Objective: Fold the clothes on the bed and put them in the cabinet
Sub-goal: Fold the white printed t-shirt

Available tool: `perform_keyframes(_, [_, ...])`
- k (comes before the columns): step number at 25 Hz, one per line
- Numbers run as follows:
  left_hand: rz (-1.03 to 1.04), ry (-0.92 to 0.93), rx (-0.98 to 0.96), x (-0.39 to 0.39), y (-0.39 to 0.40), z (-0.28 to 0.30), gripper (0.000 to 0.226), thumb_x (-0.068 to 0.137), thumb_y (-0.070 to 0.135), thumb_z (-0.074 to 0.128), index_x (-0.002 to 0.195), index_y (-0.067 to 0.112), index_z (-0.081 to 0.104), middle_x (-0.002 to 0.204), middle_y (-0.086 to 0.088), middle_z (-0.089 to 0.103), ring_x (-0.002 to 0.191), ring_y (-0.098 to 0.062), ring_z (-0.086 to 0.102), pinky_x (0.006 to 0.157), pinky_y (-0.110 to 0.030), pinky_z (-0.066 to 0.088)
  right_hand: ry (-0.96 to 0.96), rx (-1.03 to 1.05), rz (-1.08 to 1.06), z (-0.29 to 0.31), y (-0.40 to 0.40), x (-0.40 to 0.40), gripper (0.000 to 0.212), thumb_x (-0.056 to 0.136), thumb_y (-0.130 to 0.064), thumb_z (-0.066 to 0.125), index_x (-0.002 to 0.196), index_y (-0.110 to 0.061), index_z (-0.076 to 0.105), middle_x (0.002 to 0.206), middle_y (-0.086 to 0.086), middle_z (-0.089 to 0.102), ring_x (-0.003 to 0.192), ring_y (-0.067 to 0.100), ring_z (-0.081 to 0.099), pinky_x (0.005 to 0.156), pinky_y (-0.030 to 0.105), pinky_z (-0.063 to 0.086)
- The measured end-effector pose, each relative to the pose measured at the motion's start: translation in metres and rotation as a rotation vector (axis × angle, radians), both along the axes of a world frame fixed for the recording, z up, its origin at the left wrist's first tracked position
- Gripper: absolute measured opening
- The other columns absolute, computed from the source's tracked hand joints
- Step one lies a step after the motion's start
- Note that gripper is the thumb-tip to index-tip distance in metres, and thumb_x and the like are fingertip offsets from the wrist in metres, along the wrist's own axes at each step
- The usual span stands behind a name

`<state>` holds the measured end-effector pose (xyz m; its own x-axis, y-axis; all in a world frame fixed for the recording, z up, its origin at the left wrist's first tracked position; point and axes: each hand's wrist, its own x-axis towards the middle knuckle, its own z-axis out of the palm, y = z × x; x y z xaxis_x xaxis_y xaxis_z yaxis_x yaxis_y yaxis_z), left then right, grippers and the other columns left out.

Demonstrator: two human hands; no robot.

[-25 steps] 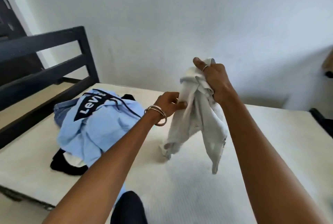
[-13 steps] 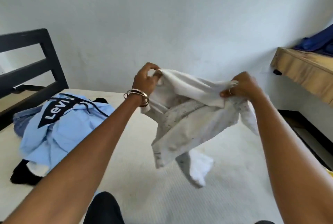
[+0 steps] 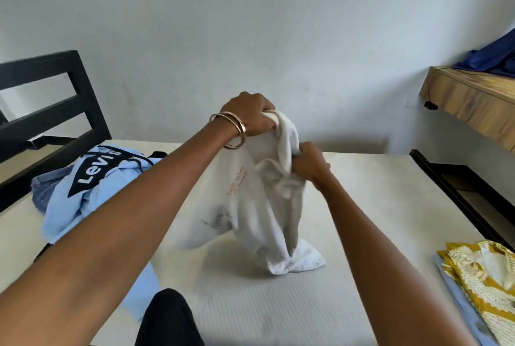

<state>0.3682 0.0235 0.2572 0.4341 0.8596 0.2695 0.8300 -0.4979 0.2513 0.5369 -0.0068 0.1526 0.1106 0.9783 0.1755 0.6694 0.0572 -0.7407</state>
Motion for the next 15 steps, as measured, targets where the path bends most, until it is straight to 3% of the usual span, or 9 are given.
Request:
perform_keyframes(2, [-0.006, 0.281, 0.007, -0.024, 0.014, -0.001, 0.014, 0.075, 0.036, 0.066, 0.087, 0.028, 0.068, 0.093, -0.004, 0.068, 0.093, -0.028, 0.06, 0.072, -0.028, 0.042, 0.129, 0.037, -0.104, -0.005, 0.003, 0.025, 0.017, 0.059, -0.022, 0.048, 0.064, -0.009, 0.057, 0.068, 0.004, 0.054, 0.076, 0.016, 0.054, 0.064, 0.031, 0.039])
perform_keyframes(4, [0.05, 0.413, -0.014, -0.054, 0.028, -0.017, 0.009, 0.077, 0.025, 0.068, 0.083, 0.018, 0.067, 0.091, -0.011, 0.069, 0.092, -0.031, 0.061, 0.071, -0.031, 0.045, 0.19, 0.059, -0.105, 0.001, 0.005, 0.047, 0.012, 0.074, -0.01, 0.055, 0.064, -0.011, 0.062, 0.065, 0.004, 0.056, 0.066, 0.016, 0.051, 0.059, 0.029, 0.039])
perform_keyframes(5, [0.092, 0.335, -0.047, -0.066, 0.035, -0.029, 0.009, 0.079, 0.022, 0.066, 0.081, 0.014, 0.068, 0.086, -0.012, 0.068, 0.088, -0.03, 0.061, 0.07, -0.031, 0.045, 0.195, 0.068, -0.109, 0.006, 0.007, 0.055, 0.019, 0.081, -0.005, 0.056, 0.066, -0.013, 0.065, 0.065, 0.005, 0.056, 0.062, 0.016, 0.051, 0.054, 0.027, 0.04])
perform_keyframes(7, [0.166, -0.078, -0.215, -0.079, 0.035, -0.055, 0.018, 0.077, 0.023, 0.064, 0.079, 0.005, 0.068, 0.073, -0.009, 0.061, 0.074, -0.023, 0.056, 0.065, -0.028, 0.039, 0.183, 0.083, -0.154, 0.016, 0.01, 0.064, 0.018, 0.086, -0.005, 0.056, 0.072, -0.008, 0.067, 0.064, 0.008, 0.054, 0.059, 0.017, 0.05, 0.043, 0.022, 0.036])
perform_keyframes(9, [0.219, -0.601, -0.357, -0.078, 0.028, -0.077, 0.024, 0.078, 0.022, 0.058, 0.068, 0.001, 0.061, 0.062, -0.007, 0.047, 0.06, -0.018, 0.044, 0.061, -0.029, 0.038, 0.138, 0.09, -0.208, 0.019, 0.014, 0.073, 0.016, 0.085, -0.011, 0.059, 0.077, -0.002, 0.068, 0.067, 0.009, 0.055, 0.066, 0.019, 0.05, 0.052, 0.025, 0.039])
perform_keyframes(10, [0.247, -0.747, -0.392, -0.073, 0.025, -0.084, 0.025, 0.083, 0.018, 0.056, 0.062, 0.005, 0.054, 0.058, -0.005, 0.041, 0.055, -0.017, 0.039, 0.058, -0.029, 0.039, 0.09, 0.076, -0.24, 0.019, 0.013, 0.077, 0.016, 0.085, -0.016, 0.061, 0.077, -0.004, 0.069, 0.07, 0.01, 0.058, 0.069, 0.021, 0.053, 0.058, 0.028, 0.04])
perform_keyframes(12, [0.29, -0.84, -0.464, -0.062, 0.023, -0.092, 0.026, 0.089, 0.013, 0.052, 0.063, 0.011, 0.048, 0.057, -0.004, 0.036, 0.052, -0.017, 0.036, 0.052, -0.028, 0.038, -0.015, 0.034, -0.351, 0.015, 0.011, 0.082, 0.021, 0.085, -0.025, 0.065, 0.076, -0.006, 0.068, 0.075, 0.013, 0.06, 0.075, 0.03, 0.056, 0.065, 0.032, 0.041])
perform_keyframes(15, [0.259, -0.83, -0.628, -0.044, 0.019, -0.088, 0.021, 0.09, 0.021, 0.052, 0.072, 0.012, 0.058, 0.066, -0.008, 0.052, 0.06, -0.021, 0.048, 0.061, -0.034, 0.042, -0.104, 0.015, -0.537, 0.009, 0.007, 0.08, 0.023, 0.087, -0.029, 0.063, 0.081, -0.007, 0.066, 0.083, 0.015, 0.056, 0.077, 0.035, 0.05, 0.07, 0.035, 0.042])
